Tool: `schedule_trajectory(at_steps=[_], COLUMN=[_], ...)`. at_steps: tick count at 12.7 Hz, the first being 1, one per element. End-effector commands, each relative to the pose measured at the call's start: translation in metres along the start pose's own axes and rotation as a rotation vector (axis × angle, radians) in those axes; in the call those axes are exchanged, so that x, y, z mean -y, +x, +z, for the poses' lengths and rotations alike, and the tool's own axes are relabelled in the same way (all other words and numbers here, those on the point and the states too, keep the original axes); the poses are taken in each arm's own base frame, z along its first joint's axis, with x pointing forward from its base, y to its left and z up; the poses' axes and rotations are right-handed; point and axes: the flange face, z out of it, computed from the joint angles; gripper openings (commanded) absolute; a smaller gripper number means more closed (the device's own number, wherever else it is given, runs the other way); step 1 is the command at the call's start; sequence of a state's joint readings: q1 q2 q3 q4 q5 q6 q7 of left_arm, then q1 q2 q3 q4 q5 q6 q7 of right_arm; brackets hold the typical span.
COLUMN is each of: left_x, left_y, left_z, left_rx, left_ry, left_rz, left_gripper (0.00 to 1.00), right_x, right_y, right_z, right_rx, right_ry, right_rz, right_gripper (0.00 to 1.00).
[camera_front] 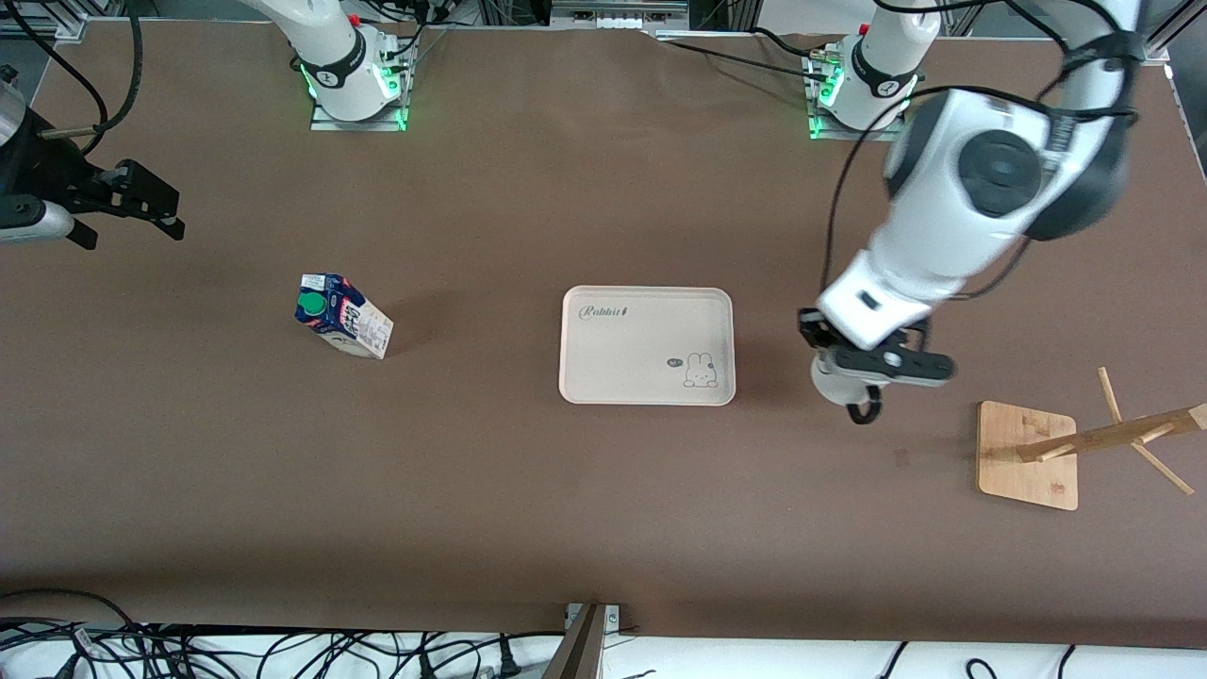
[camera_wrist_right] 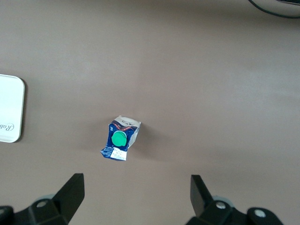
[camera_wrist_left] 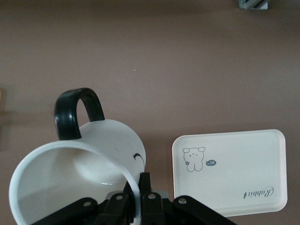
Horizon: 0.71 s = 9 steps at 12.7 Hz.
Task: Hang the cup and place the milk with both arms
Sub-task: 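Lift the white mug with the left gripper and carry it to the stand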
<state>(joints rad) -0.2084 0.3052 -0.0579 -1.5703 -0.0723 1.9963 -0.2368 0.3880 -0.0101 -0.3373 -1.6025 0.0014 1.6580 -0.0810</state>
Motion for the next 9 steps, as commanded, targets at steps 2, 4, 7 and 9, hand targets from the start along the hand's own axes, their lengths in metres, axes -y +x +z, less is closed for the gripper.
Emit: schedule_trajectory(at_steps=[2,4,7,9], left_x=[0.073,0.118,0.156,0.186], left_y=[0.018,0.022,0.031,0.032], left_z=[-0.032,-0.041,-0.069,-0.077], left_rx=[-0.041,-0.035,-0.077,-0.093], left_ry=[-0.03,-0.084,-0.065,-0.044], left_rz=[-0.131,-0.239,-0.167,-0.179], left_gripper=[0.0,0.0,0.0,0.0], right_x=[-0.002,-0.002,-0.002,-0.002], right_y=[0.0,0.0,0.0,0.0], right_z=[-0.005,-0.005,-0.005,-0.006], right_rx=[0.005,0.007,0.007,0.007], right_ry=[-0.017,-0.017,-0.017,-0.016], right_rz=[-0.003,-0.004,-0.004,-0.004], right_gripper=[1.0,1.0,1.0,1.0])
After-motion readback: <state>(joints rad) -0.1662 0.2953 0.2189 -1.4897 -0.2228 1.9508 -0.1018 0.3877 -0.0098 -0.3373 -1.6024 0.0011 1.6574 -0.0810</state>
